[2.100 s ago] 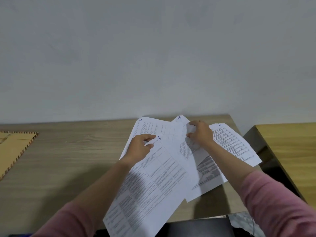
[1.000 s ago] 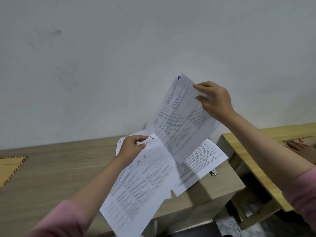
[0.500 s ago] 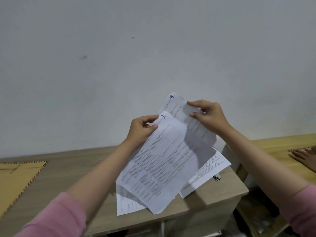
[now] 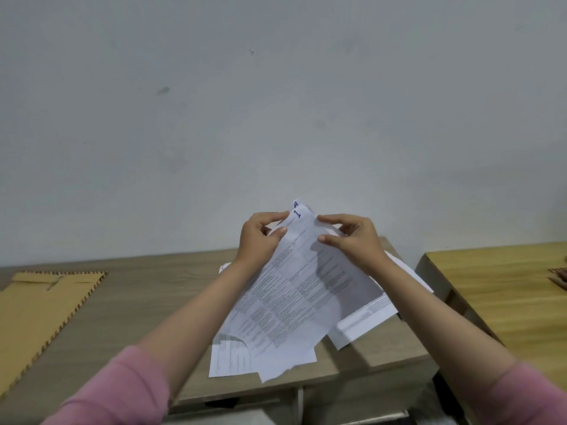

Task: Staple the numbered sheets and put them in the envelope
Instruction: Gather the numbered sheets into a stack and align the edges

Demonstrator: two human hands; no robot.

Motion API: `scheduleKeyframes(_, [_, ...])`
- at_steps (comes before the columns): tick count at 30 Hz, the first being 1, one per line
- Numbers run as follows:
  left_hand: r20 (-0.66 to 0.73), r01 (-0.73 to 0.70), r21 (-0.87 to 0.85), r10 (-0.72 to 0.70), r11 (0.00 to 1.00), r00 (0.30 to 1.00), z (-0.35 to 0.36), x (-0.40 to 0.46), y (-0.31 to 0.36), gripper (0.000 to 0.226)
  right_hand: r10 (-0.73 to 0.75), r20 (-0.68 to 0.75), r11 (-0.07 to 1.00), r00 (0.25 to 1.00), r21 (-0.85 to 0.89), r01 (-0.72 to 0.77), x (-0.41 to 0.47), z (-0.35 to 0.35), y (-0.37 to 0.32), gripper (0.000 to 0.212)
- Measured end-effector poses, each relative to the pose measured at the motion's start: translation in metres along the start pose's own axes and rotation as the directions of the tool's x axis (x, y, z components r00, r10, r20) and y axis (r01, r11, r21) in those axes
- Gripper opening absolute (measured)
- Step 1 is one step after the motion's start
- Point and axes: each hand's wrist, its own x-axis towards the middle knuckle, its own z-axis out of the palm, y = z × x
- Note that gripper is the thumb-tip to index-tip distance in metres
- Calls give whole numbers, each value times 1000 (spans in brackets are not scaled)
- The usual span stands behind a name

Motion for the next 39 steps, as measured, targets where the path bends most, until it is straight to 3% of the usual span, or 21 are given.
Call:
scheduleKeyframes(9, [24,207,-92,-205,974,978,18,2,-50,36,97,-32,985,995,-141,-101,1,-2,37,17])
scheduleKeyframes(18, [103,323,-75,-314,944,944,52,11,-85,35,179,-122,970,976,-145,-196,3,-6,89,29])
scheduleKeyframes(25, [105,324,77,-331,943,938,69,27,-104,36,197,-107,961,975,-177,-214,13,-11,114,34])
scheduleKeyframes(29, [87,248,175,-266,953,960,79,32,-106,31,173,-103,960,979,-206,-192,19,-14,126,37])
scheduleKeyframes(34, [125,169,194,-195,966,973,89,36,-105,31,158,-100,958,982,-227,-177,25,-15,134,36])
scheduleKeyframes(39, [122,180,169,-202,969,972,98,41,-105,29,159,-100,957,982,-230,-179,32,-14,140,30])
